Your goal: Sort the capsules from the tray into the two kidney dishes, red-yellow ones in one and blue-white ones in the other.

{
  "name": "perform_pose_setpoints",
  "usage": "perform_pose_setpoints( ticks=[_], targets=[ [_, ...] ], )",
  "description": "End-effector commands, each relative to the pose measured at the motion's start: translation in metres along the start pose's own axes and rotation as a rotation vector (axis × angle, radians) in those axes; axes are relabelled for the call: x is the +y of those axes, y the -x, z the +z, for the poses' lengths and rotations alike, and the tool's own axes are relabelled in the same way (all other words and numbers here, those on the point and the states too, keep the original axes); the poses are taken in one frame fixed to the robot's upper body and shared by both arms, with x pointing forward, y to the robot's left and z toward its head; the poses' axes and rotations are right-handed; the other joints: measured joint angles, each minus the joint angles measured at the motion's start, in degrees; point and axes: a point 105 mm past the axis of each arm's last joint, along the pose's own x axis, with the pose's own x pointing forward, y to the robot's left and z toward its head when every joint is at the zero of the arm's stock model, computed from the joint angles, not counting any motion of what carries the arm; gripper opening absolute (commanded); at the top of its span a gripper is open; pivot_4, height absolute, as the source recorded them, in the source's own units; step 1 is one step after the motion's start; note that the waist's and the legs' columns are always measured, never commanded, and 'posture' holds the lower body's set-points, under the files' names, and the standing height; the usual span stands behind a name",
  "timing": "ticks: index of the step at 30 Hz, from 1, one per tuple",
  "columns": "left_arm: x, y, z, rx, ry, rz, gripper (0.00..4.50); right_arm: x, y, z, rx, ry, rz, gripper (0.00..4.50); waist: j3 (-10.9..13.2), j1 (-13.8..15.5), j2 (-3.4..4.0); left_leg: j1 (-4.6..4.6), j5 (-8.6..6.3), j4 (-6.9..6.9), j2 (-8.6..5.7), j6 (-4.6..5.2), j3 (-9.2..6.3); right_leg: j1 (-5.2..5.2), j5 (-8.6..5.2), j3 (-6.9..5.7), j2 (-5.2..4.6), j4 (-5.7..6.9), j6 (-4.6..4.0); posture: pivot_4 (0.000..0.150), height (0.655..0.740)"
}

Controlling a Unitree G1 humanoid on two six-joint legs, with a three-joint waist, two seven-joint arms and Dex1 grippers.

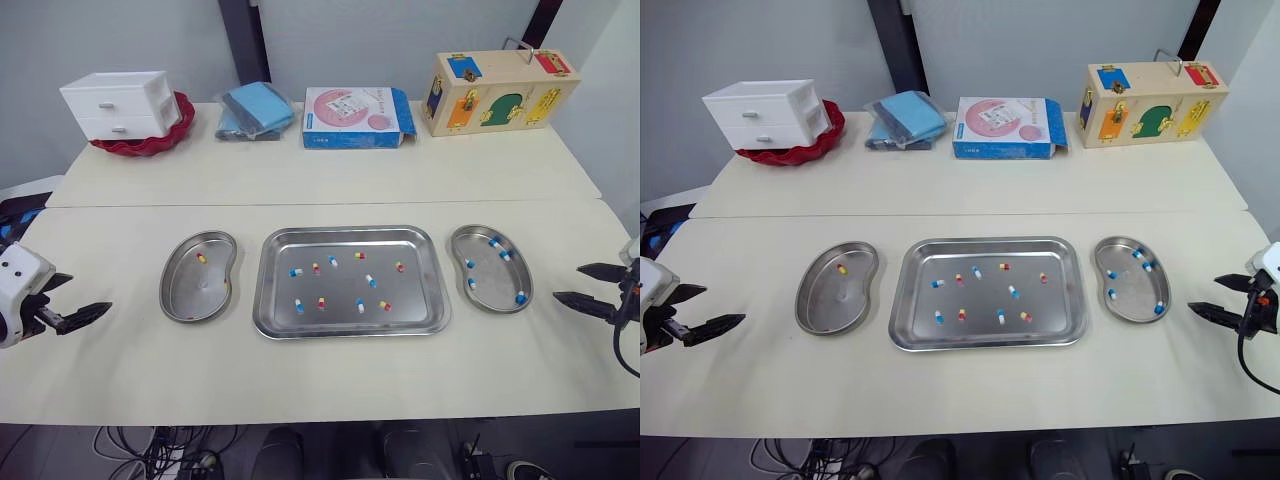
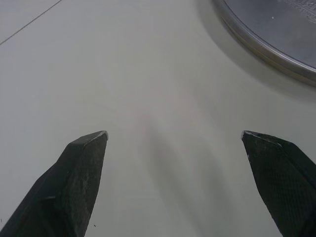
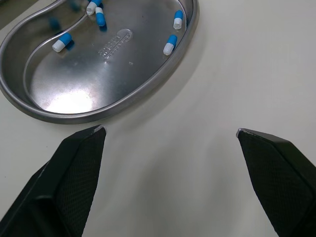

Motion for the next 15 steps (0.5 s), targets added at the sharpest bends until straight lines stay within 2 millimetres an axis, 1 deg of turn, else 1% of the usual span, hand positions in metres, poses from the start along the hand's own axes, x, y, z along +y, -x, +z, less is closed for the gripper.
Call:
perform_pose_setpoints(
  ticks=[1, 7, 15],
  targets=[
    [0.0038, 0.0022, 0.0057, -0.014, -0.005, 0.009, 4.50, -0.0074, 0.0087, 0.0113, -0.040, 0.031, -0.037, 4.47, 0.00, 0.00, 0.00, 0.00, 0.00, 0.00, 0.00, 0.00, 0.00, 0.00, 0.00, 0.00, 0.00, 0.00, 0.00, 0.150, 0.7400],
    [-0.0009, -0.0002, 0.0039, -0.012, 0.002, -0.010, 4.50, -0.0100, 0.0098, 0.0080, -0.035, 0.029, -0.050, 4.47, 0.00, -0.02, 0.00, 0.01, 0.00, 0.01, 0.00, 0.00, 0.00, 0.00, 0.00, 0.00, 0.00, 0.02, 0.00, 0.150, 0.7400],
    [-0.0008, 0.0023, -0.0005, 0.000, 0.007, -0.008, 4.50, -0.0108, 0.0102, 0.0073, -0.034, 0.033, -0.053, 4.47, 0.00, -0.02, 0.00, 0.02, 0.00, 0.03, 0.00, 0.00, 0.00, 0.01, 0.00, 0.00, 0.00, 0.03, 0.00, 0.150, 0.7400]
  ],
)
